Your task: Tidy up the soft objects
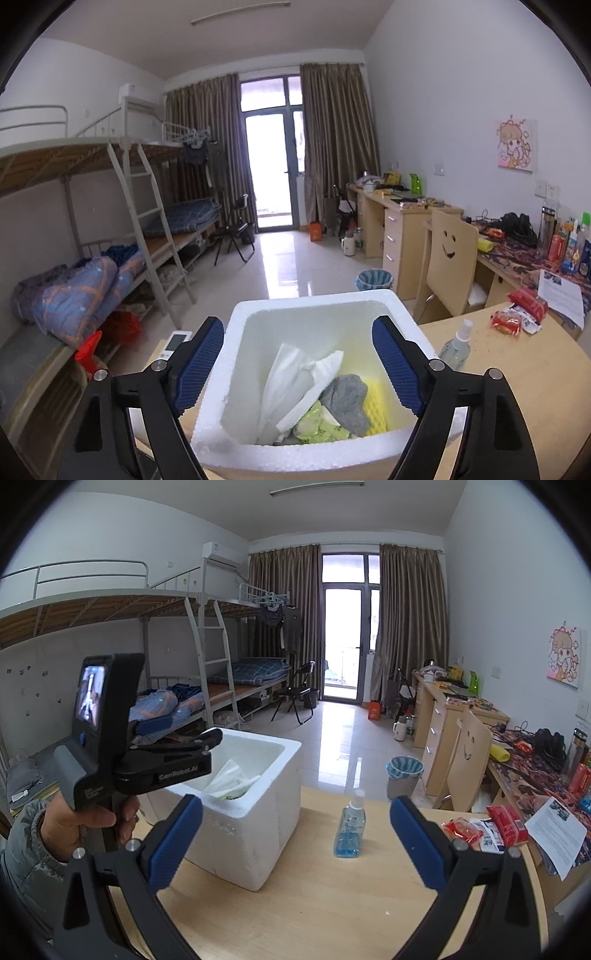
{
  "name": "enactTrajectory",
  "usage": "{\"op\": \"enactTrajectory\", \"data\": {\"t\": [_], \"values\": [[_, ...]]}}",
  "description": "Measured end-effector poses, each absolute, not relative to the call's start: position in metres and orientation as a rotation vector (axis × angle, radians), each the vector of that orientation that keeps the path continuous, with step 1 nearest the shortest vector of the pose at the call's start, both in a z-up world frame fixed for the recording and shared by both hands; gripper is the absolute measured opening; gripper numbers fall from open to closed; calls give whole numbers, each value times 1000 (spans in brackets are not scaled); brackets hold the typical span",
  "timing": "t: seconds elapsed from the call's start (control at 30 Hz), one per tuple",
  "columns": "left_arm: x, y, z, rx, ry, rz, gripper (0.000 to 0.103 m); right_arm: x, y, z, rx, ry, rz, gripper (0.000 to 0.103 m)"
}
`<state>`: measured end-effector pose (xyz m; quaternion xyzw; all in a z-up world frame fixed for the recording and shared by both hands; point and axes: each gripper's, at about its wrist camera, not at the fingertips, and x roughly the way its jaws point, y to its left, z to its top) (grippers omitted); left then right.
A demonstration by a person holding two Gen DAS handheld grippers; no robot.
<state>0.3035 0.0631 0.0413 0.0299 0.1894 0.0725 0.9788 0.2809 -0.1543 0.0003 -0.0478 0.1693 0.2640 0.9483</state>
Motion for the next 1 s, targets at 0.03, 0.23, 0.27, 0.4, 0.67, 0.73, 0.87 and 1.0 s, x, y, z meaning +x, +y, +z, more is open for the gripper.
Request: {"op": "enactTrajectory", "data": {"t": [0.03, 0.23, 0.27, 0.4, 0.67, 0.73, 0.87, 1.0], "values": [[302, 62, 42, 62, 379, 139, 86, 280, -155, 0, -98, 343, 534, 102], [281, 57, 52, 68, 334, 136, 97, 275, -156, 2, -90, 337, 537, 102], [278, 56, 54, 70, 328, 140, 99, 273, -157, 3, -88, 334, 537, 102], [259, 55, 62, 67, 306, 149, 102, 267, -159, 6, -70, 326, 543, 102], [206, 55, 79, 40, 252, 157, 102, 238, -159, 13, -66, 304, 546, 102], [193, 53, 81, 38, 237, 174, 102, 227, -160, 15, -61, 297, 549, 103], [163, 52, 87, 17, 212, 164, 102, 209, -164, 19, -68, 275, 537, 103], [140, 48, 90, 15, 193, 160, 102, 186, -169, 20, -58, 253, 523, 103]]}}
